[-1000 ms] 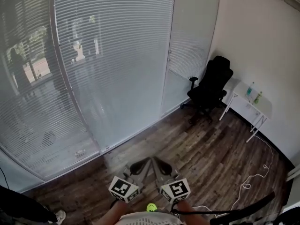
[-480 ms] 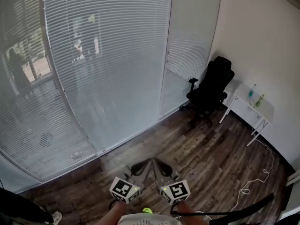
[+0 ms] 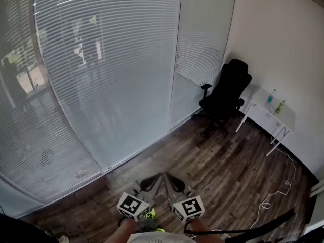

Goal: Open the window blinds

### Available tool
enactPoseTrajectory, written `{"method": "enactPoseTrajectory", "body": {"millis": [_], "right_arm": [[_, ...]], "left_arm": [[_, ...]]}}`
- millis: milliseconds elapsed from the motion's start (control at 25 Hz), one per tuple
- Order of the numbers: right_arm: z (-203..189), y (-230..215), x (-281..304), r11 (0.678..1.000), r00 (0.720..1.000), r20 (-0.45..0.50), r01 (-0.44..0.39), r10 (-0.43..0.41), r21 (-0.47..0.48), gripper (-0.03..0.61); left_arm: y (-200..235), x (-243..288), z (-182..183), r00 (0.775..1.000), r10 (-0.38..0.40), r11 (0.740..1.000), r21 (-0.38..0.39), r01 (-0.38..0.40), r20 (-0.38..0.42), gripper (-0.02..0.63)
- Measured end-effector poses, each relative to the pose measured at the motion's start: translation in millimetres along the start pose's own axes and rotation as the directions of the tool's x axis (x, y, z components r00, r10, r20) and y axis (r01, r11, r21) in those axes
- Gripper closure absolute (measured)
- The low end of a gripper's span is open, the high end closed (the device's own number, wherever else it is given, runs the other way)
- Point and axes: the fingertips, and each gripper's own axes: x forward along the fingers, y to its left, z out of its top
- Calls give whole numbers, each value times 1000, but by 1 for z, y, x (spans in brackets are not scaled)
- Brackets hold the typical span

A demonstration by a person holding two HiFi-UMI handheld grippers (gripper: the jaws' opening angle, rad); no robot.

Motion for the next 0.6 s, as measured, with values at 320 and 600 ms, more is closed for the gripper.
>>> {"method": "enactPoseTrajectory", "body": {"millis": [320,600], "right_arm": [[27,-48,64,999,999,-8,32,-32,-11,571],[29,-71,130,998,999,-14,51,-51,-49,571]], "left_arm": [[56,56,39,999,-34,999,-35,36,34,623],[123,84,39,998,-58,998,-25,59,22,623]]}}
